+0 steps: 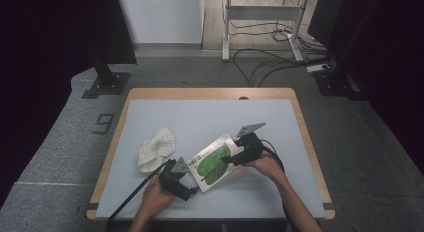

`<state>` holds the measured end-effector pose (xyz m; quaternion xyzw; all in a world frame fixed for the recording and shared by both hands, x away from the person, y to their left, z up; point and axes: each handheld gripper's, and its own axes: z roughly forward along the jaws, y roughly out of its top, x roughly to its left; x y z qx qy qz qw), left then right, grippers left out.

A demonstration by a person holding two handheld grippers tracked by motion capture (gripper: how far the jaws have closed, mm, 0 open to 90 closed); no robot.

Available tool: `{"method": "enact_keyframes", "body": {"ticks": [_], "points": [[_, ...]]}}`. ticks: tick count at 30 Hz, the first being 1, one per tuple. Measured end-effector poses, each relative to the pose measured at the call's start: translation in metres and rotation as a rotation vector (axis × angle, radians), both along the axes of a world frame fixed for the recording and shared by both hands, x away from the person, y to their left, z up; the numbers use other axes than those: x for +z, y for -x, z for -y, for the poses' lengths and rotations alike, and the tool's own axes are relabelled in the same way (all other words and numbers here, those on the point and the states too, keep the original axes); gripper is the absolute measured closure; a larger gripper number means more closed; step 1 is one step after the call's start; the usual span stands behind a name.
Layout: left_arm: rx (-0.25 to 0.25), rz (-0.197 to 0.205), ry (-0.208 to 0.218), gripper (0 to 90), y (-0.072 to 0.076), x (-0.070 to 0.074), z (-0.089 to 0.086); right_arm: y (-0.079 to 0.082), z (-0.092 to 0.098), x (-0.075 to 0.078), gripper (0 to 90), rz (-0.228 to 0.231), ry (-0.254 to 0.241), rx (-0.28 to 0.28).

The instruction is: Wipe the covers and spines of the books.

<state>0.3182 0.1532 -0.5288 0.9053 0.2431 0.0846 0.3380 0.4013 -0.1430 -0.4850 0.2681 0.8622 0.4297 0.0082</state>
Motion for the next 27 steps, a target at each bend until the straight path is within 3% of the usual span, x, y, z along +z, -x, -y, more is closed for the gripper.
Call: {"method": "enact_keyframes", "body": {"ticks": [7,15,27], "points": [[-0.004,0.004,-0.008,0.0,0.0,0.0,0.0,-0.003,0.004,0.002,32.3,0.004,0.072,0.055],[-0.004,0.005,-0.007,0.0,0.0,0.0,0.0,-0.001,0.012,0.01,47.1,0.001,0.076,0.069],[-0.001,0.001,-0.003,0.0,0.0,0.0,0.0,0.005,0.021,0.013,59.4,0.031,0.074,0.082]]}}
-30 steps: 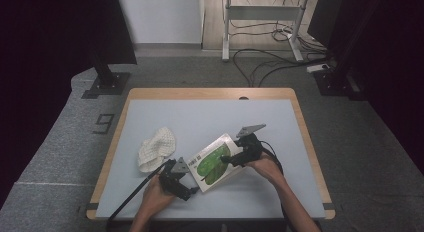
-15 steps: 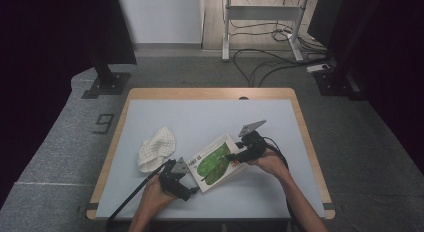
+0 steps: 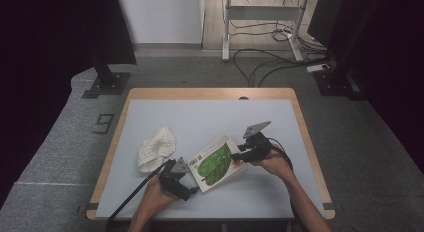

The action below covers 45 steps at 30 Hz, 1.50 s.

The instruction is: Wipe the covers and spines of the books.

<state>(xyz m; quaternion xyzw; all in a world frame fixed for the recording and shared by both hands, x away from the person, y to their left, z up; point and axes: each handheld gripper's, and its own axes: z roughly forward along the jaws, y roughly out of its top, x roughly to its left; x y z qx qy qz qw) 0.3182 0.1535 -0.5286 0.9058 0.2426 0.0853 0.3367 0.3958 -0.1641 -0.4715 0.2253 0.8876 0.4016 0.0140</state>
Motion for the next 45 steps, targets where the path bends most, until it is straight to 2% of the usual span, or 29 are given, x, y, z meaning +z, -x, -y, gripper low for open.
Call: {"method": "enact_keyframes", "body": {"ticks": [7,11,16,25,29,31,33,35,42,45], "points": [[0.007,-0.007,0.003,0.0,0.0,0.001,0.0,0.006,0.004,0.002,63.3,0.029,-0.002,0.005],[0.015,-0.025,-0.002,0.0,-0.002,0.005,-0.004,0.009,0.006,0.0,64.3,0.032,0.002,0.002],[0.029,-0.039,0.066,0.3,-0.004,0.012,-0.007,0.012,0.011,-0.003,65.4,0.028,0.001,0.0],[0.031,-0.043,0.049,2.0,-0.006,0.018,0.002,0.019,0.02,-0.009,66.4,0.021,-0.006,-0.008],[0.012,-0.058,0.076,3.9,-0.007,0.02,0.007,0.022,0.025,-0.014,66.8,0.023,0.0,-0.009],[0.005,-0.062,0.097,7.2,-0.006,0.022,0.007,0.023,0.027,-0.016,67.1,0.022,-0.001,-0.009],[-0.004,-0.057,0.109,15.3,-0.005,0.024,0.008,0.024,0.028,-0.017,67.2,0.021,-0.005,-0.013],[-0.001,-0.045,0.107,20.2,-0.003,0.026,0.01,0.024,0.029,-0.018,67.1,0.021,-0.01,-0.013],[-0.018,-0.035,0.093,28.1,-0.001,0.033,0.013,0.022,0.031,-0.024,64.3,-0.018,-0.019,-0.037],[-0.017,-0.042,0.094,28.9,-0.002,0.034,0.013,0.022,0.031,-0.023,60.7,-0.016,-0.024,-0.035]]}}
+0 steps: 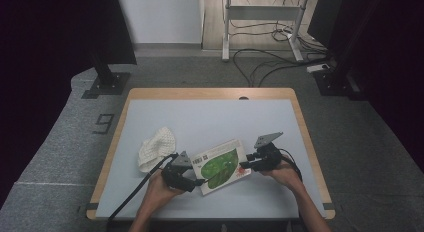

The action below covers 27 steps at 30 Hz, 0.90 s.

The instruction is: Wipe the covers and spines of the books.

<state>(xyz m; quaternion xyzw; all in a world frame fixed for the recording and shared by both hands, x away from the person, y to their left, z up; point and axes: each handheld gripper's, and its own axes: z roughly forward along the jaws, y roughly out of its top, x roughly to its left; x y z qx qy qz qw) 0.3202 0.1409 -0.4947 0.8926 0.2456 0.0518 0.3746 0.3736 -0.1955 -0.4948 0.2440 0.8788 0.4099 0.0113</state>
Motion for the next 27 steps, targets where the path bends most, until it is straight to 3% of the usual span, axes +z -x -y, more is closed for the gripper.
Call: {"method": "enact_keyframes", "body": {"ticks": [2,10,13,17,22,27], "points": [[0.004,-0.004,0.009,30.0,0.0,0.001,0.0,0.0,0.0,0.002,58.9,0.007,0.01,0.001],[0.005,-0.022,0.022,35.4,-0.003,0.003,-0.002,-0.012,-0.005,0.004,41.4,0.004,0.003,-0.086],[0.003,-0.031,0.036,38.6,-0.004,0.006,-0.004,-0.018,-0.009,0.002,37.9,-0.019,-0.015,-0.088],[-0.002,-0.036,0.053,44.5,-0.005,0.009,-0.005,-0.021,-0.014,0.002,42.0,-0.058,-0.05,-0.064],[-0.019,-0.045,0.049,48.2,-0.006,0.015,-0.006,-0.02,-0.012,0.005,49.4,-0.07,-0.059,-0.083],[-0.022,-0.039,0.035,54.3,-0.009,0.023,-0.006,-0.016,-0.008,0.01,54.0,-0.043,-0.075,-0.094]]}}
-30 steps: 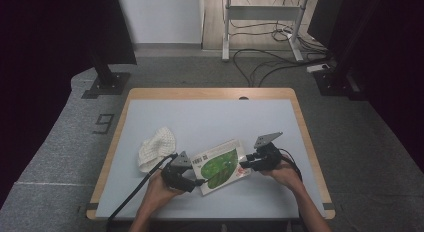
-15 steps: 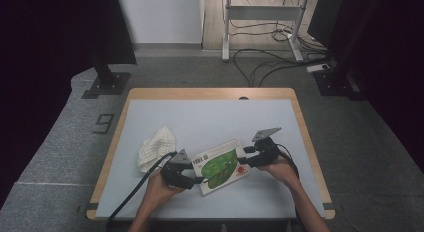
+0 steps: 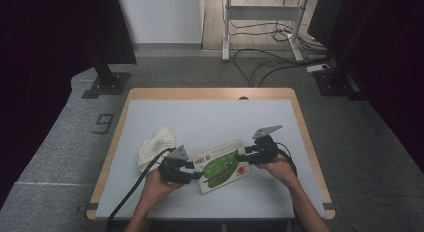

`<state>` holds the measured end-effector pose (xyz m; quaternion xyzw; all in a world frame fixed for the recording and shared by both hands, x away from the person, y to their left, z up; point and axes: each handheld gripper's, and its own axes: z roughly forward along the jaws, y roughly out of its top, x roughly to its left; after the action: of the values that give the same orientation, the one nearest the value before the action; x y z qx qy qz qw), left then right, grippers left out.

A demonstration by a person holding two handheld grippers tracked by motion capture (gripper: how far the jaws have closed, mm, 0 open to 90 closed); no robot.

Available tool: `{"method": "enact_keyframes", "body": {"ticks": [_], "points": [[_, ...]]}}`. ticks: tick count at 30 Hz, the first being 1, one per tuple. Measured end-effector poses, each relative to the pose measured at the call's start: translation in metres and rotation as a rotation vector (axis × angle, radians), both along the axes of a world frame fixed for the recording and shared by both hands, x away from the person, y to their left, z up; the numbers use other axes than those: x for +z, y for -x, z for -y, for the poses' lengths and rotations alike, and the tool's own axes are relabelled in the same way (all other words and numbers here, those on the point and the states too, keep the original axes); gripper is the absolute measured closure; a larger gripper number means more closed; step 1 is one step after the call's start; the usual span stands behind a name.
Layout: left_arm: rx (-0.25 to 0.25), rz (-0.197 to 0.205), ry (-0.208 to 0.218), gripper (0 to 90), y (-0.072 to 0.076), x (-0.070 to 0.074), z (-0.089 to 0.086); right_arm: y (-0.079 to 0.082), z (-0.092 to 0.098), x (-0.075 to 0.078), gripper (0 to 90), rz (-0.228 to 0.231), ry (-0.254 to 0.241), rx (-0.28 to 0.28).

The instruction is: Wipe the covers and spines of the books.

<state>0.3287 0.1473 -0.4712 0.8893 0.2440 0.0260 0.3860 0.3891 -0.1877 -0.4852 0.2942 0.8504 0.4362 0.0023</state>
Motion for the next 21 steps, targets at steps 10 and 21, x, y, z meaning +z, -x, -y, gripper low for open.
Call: {"method": "enact_keyframes", "body": {"ticks": [10,21], "points": [[0.012,-0.001,-0.009,64.6,-0.003,0.013,-0.005,0.005,0.001,0.007,58.5,0.033,-0.028,-0.003],[0.03,0.01,-0.022,70.1,-0.007,0.022,-0.01,0.011,-0.004,0.013,59.6,0.055,-0.032,0.017]]}}
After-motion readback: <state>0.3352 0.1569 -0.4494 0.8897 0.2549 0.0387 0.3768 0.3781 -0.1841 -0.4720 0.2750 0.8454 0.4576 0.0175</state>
